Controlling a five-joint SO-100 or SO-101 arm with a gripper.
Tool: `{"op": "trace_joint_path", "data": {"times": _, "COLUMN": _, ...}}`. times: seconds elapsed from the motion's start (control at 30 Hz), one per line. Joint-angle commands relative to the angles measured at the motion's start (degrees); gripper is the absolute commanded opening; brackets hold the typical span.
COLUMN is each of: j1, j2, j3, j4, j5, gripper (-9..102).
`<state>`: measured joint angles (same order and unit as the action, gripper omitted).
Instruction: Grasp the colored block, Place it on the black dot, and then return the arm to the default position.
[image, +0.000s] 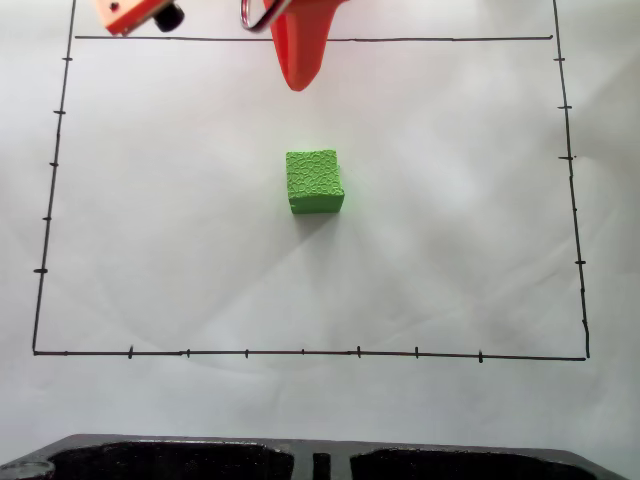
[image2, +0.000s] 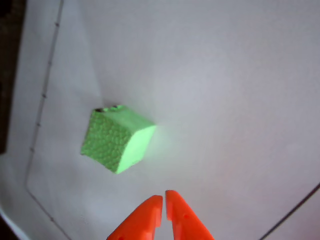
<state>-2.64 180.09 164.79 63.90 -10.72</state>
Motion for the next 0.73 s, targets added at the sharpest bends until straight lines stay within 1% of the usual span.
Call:
{"op": "trace_joint_path", "data": {"times": 0.0, "j1": -0.18, "j2": 2.9, "j3": 1.32, "j4": 0.09, "j5": 0.62, "gripper": 0}}
{"op": "trace_joint_path", "data": {"times": 0.23, "j1": 0.62, "j2": 7.03, "j3": 5.8, "j4": -1.41, "j5": 1.58, "gripper": 0}}
{"op": "trace_joint_path", "data": {"times": 0.5, "j1": 0.35, "j2": 7.21, "j3": 6.33, "j4": -2.99, "j5": 4.92, "gripper": 0}}
{"op": "trace_joint_path", "data": {"times": 0.7, "j1": 2.64, "j2": 7.21, "j3": 6.33, "j4": -2.99, "j5": 7.47, "gripper": 0}}
